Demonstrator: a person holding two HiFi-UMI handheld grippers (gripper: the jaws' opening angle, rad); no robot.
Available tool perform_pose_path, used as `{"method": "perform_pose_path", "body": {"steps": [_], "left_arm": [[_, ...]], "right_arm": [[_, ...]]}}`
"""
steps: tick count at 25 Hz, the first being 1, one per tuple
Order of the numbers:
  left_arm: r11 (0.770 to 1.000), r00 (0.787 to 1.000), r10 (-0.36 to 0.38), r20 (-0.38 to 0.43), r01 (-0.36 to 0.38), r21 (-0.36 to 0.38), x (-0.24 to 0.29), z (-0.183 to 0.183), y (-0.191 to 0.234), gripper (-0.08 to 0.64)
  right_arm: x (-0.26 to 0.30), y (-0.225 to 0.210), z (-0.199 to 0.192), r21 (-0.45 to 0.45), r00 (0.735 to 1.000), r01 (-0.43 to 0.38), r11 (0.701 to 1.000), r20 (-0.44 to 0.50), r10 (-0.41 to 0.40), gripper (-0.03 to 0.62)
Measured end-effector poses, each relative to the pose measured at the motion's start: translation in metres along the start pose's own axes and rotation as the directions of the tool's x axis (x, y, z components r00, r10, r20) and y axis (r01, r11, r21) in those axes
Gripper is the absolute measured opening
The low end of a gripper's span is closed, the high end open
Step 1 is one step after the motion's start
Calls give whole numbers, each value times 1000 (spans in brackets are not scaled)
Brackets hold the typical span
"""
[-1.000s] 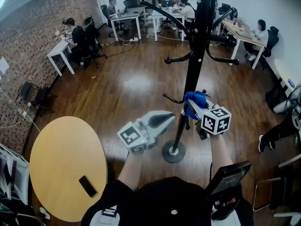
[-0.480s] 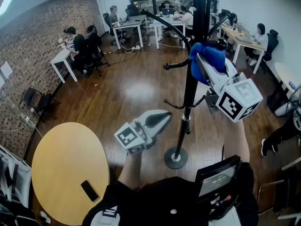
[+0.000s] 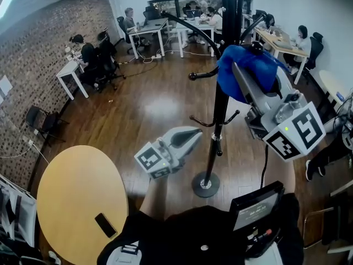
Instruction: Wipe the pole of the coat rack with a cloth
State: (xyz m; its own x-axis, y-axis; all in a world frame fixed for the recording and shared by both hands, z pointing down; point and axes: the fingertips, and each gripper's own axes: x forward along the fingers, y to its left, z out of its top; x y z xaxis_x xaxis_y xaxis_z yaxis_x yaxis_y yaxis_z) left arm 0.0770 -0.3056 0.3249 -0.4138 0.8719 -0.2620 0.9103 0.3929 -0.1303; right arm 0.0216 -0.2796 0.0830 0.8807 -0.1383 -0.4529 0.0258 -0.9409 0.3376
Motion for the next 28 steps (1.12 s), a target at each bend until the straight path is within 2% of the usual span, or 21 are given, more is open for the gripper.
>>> {"method": "perform_pose_path", "body": {"steps": [3, 6, 10, 13, 15, 17, 19, 21, 22, 23, 24, 26, 28], "left_arm": [[1000, 1000, -8, -1, 8, -6, 0, -2, -2, -3], [1000, 1000, -13, 1, 13, -14, 1, 0, -1, -3], [1000, 1000, -15, -5, 15, -27, 5, -4, -3, -3], [999, 1000, -25, -11, 24, -22, 8, -10, -4, -3], [999, 999, -26, -29, 25, -39, 9, -15, -5, -3], [998, 999, -26, -47, 23, -55, 10, -19, -6, -3], [998, 998, -30, -53, 27, -61, 13, -23, -6, -3], [998, 998, -33, -49, 30, -60, 16, -26, -5, -3], [998, 998, -34, -46, 31, -59, 17, -26, -4, -3], [998, 998, -36, -43, 33, -58, 17, -27, -3, -3], [998, 998, -39, -43, 36, -57, 16, -27, -3, -3], [997, 998, -45, -42, 42, -58, 15, -28, -5, -3], [997, 998, -44, -45, 41, -61, 14, -29, -5, -3]], "right_arm": [[14, -24, -49, 39, 991, 82, 996, -111, -77, 38], [21, -51, -108, 61, 958, 184, 981, -235, -165, 38], [-2, -54, -174, 150, 939, 229, 962, -295, -177, 38], [-34, -47, -226, 254, 921, 272, 928, -347, -175, 39], [-53, -31, -269, 304, 902, 278, 911, -410, -138, 40], [-71, -11, -314, 332, 862, 279, 901, -499, -83, 40], [-94, 8, -364, 377, 792, 295, 878, -610, -4, 42], [-116, 25, -409, 385, 703, 313, 869, -708, 61, 43], [-124, 32, -424, 382, 669, 317, 868, -739, 82, 43], [-130, 39, -432, 393, 647, 322, 862, -756, 103, 44], [-135, 45, -433, 421, 631, 331, 845, -764, 133, 40], [-146, 60, -419, 512, 611, 339, 789, -758, 230, 38], [-151, 78, -395, 619, 617, 308, 723, -708, 343, 38]]}}
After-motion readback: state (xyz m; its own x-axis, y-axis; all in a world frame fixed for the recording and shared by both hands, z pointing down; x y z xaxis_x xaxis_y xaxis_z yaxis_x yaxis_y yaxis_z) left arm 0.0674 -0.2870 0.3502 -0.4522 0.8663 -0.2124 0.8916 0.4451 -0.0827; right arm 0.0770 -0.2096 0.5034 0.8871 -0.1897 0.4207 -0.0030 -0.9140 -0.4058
